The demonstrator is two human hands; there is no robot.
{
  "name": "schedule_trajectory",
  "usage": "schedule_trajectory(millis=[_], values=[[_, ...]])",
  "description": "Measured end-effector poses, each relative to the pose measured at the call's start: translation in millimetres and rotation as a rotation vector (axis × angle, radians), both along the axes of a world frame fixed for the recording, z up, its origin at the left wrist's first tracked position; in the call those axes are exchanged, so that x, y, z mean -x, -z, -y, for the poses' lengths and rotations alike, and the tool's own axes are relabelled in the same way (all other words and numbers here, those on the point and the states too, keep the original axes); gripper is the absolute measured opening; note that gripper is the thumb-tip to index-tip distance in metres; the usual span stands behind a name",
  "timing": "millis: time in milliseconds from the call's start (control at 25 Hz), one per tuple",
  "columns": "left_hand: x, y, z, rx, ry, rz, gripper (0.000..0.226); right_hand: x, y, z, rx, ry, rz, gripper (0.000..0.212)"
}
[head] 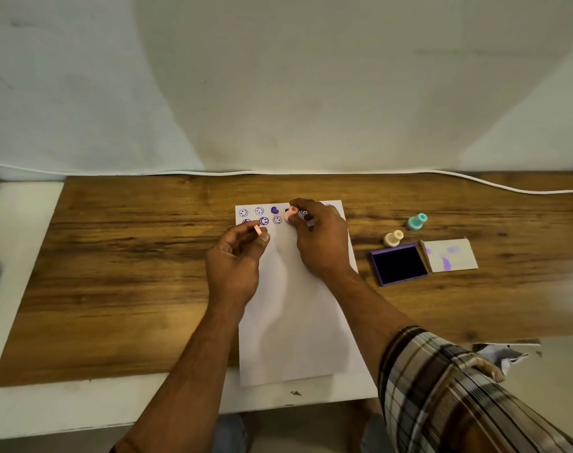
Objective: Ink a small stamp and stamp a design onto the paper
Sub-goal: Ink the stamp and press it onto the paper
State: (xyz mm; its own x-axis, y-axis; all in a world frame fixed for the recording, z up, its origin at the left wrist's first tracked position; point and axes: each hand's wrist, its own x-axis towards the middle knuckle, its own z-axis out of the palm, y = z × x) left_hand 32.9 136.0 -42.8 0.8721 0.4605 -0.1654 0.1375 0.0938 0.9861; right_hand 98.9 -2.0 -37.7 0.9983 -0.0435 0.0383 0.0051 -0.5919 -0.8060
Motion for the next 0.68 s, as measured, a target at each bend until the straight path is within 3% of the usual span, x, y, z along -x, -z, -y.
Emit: schedule_trajectory(millis=[280, 480, 680], values=[[0.6, 0.0, 1.7, -0.009, 0.013, 0.015, 0.028, -0.2, 5.1, 6.2, 0.051, -0.044, 0.066, 0.027], [0.1, 3.7, 1.1, -0.012, 0.019, 0.025, 0.026, -2.1, 4.2, 6.7, 0.213, -0.125, 0.181, 0.021], [0.4, 3.8, 1.8, -0.065, 0.035, 0.011, 0.028, -5.0, 2.0, -1.0, 0.301, -0.124, 0.165, 0.024]])
